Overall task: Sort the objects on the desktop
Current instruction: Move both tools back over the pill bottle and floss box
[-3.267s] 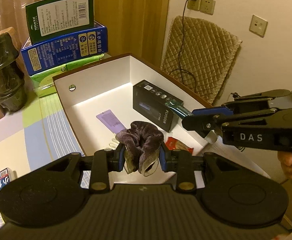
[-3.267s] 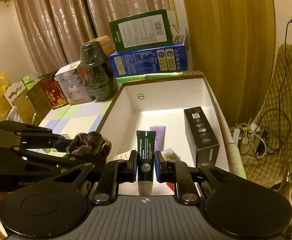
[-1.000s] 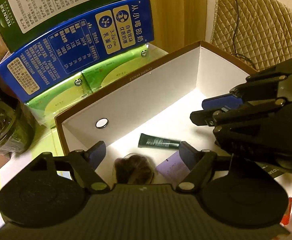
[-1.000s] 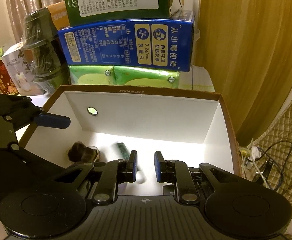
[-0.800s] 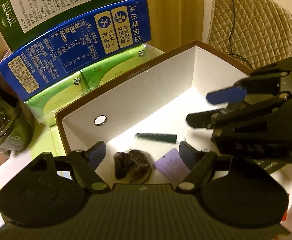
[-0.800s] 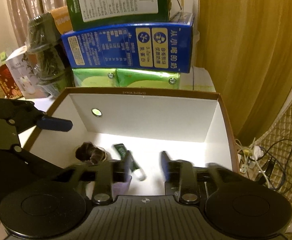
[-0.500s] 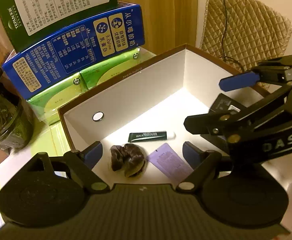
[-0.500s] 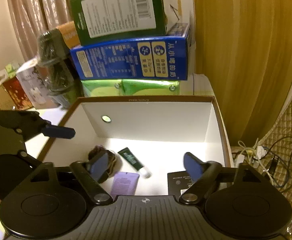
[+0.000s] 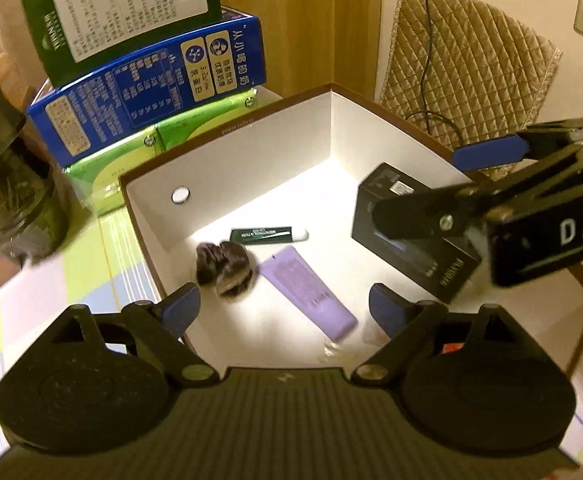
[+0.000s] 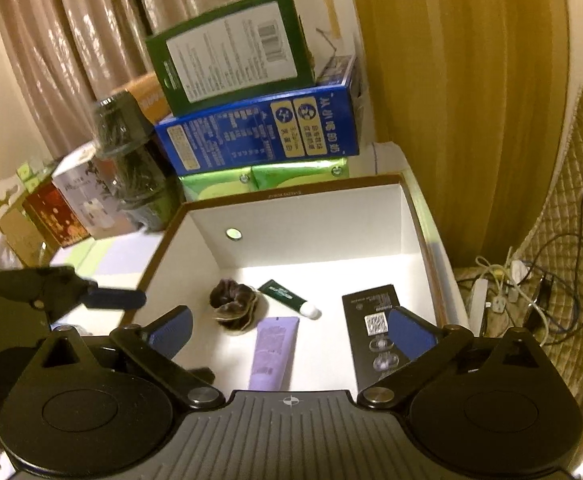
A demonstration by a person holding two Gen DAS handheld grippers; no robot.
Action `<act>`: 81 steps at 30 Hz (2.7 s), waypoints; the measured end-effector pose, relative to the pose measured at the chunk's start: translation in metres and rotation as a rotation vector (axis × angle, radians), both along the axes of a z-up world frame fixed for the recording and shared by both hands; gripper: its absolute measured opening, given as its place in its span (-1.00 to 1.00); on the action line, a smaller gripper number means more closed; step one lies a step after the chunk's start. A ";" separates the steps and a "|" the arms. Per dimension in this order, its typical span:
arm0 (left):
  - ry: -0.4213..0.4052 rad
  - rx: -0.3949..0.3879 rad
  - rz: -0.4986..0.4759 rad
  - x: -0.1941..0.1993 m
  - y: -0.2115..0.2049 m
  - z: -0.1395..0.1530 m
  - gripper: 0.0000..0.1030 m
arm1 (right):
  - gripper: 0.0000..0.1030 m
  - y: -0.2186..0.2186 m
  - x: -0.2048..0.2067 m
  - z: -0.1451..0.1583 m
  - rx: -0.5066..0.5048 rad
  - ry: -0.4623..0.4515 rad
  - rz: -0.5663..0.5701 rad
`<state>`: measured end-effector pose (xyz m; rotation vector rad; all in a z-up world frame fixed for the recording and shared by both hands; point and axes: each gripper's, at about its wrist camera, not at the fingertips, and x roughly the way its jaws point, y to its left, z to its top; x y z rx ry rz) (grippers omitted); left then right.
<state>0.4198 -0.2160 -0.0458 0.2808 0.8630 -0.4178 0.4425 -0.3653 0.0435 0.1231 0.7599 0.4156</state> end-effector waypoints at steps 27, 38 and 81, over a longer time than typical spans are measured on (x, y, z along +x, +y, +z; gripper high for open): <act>0.035 -0.102 0.158 -0.128 0.063 0.040 0.77 | 0.96 0.002 -0.132 0.026 0.026 -0.008 -0.066; 0.047 -0.114 0.179 -0.169 0.093 0.045 0.77 | 0.96 0.028 -0.176 0.021 -0.009 0.045 -0.035; 0.007 -0.029 0.562 -0.217 0.300 0.025 0.74 | 0.96 0.253 -0.186 -0.017 -0.051 0.001 0.308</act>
